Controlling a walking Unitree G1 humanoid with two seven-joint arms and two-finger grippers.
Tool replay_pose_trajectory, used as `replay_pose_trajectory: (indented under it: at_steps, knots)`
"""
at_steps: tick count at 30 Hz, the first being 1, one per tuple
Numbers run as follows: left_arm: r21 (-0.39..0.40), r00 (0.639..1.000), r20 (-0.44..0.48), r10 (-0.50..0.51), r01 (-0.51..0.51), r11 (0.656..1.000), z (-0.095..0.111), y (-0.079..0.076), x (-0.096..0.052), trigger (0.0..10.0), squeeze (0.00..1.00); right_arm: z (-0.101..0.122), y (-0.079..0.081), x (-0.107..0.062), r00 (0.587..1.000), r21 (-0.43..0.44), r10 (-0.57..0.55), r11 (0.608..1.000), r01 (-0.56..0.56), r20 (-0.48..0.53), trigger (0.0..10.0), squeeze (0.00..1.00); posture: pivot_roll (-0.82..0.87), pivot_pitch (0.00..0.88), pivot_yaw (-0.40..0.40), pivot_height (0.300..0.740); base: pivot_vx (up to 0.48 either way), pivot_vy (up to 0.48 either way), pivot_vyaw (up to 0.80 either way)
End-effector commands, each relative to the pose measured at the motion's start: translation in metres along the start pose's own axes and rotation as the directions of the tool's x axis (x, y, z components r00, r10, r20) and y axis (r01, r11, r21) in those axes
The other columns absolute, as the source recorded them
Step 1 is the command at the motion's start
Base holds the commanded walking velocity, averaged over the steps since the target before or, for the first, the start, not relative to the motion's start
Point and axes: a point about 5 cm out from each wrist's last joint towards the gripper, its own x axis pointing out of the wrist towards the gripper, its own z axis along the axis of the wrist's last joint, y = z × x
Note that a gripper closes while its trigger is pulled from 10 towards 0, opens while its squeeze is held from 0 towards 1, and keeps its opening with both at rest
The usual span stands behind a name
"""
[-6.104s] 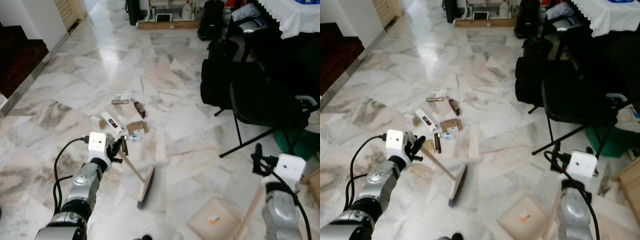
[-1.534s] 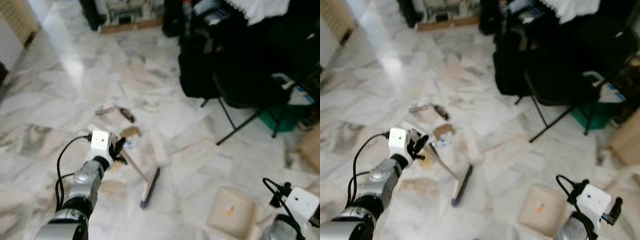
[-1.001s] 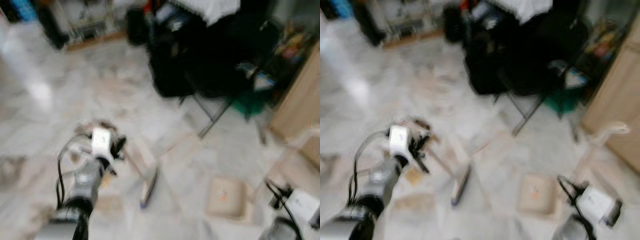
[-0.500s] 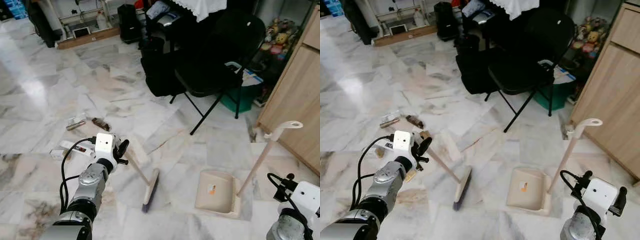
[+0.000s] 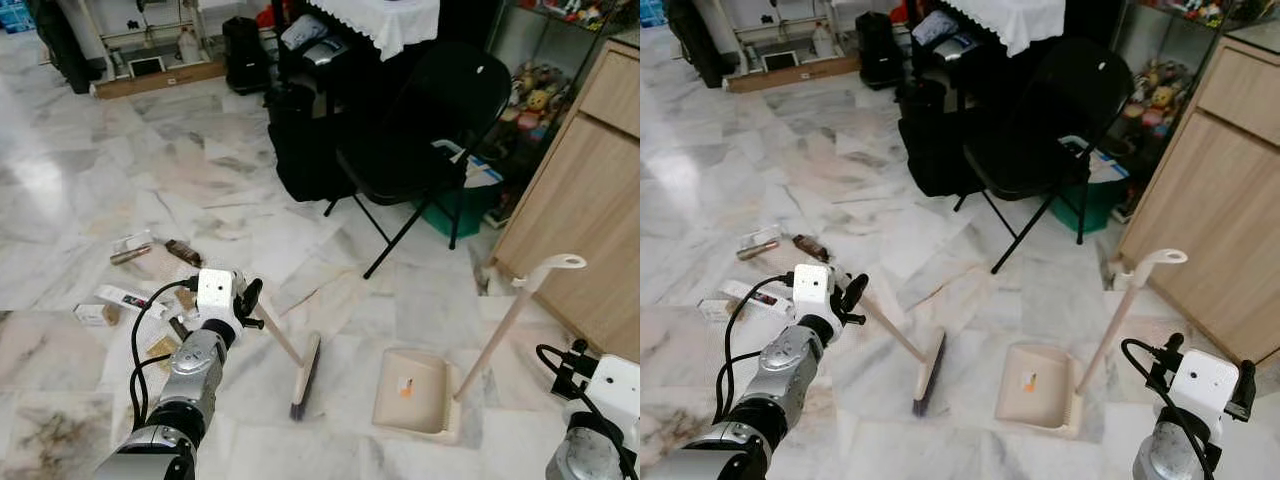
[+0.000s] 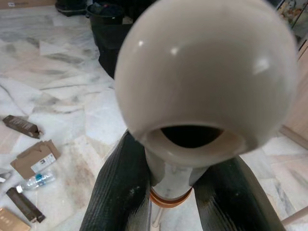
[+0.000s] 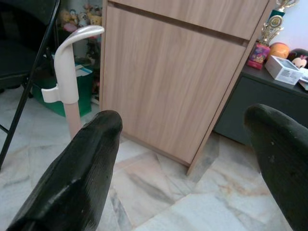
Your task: Sweep floor
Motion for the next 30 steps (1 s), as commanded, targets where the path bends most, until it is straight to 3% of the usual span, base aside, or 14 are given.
replay_pose_trajectory:
  at_steps: [1, 9, 14, 20, 30]
  knots:
    - [0.011, 0.999, 0.031, 0.026, -0.026, 1.000, 0.002, 0.006, -0.002, 10.0, 0.00, -0.001, 0.003, -0.001, 1.000, 0.012, 0.007, 1.000, -0.007, -0.014, 10.0, 0.00, -0.01, 0.000, 0.000, 0.740, 0.000, 0.000, 0.00]
    - [0.034, 0.999, 0.034, 0.032, -0.033, 0.999, 0.004, 0.010, -0.003, 10.0, 0.00, -0.006, 0.010, -0.006, 0.999, 0.036, 0.027, 0.999, -0.026, -0.035, 10.0, 0.00, -0.01, 0.000, 0.003, 0.740, 0.000, 0.000, 0.00]
    - [0.043, 0.999, 0.029, 0.029, -0.030, 0.999, 0.003, 0.011, -0.003, 10.0, 0.00, -0.007, 0.011, -0.009, 0.998, 0.055, 0.032, 0.998, -0.030, -0.045, 10.0, 0.00, -0.02, 0.000, 0.007, 0.740, 0.343, 0.000, 0.00]
    - [0.040, 0.999, 0.031, 0.028, -0.030, 0.999, 0.005, 0.011, -0.002, 10.0, 0.00, -0.006, 0.012, -0.009, 0.998, 0.063, 0.046, 0.997, -0.044, -0.033, 10.0, 0.00, -0.01, 0.000, 0.007, 0.740, 0.366, 0.000, -0.74]
    - [0.041, 0.998, 0.039, 0.047, -0.049, 0.998, 0.007, 0.017, -0.003, 10.0, 0.00, 0.000, 0.024, -0.007, 0.995, 0.077, 0.099, 0.992, -0.097, -0.017, 10.0, 0.00, -0.01, 0.050, 0.006, 0.740, 0.346, 0.000, 0.00]
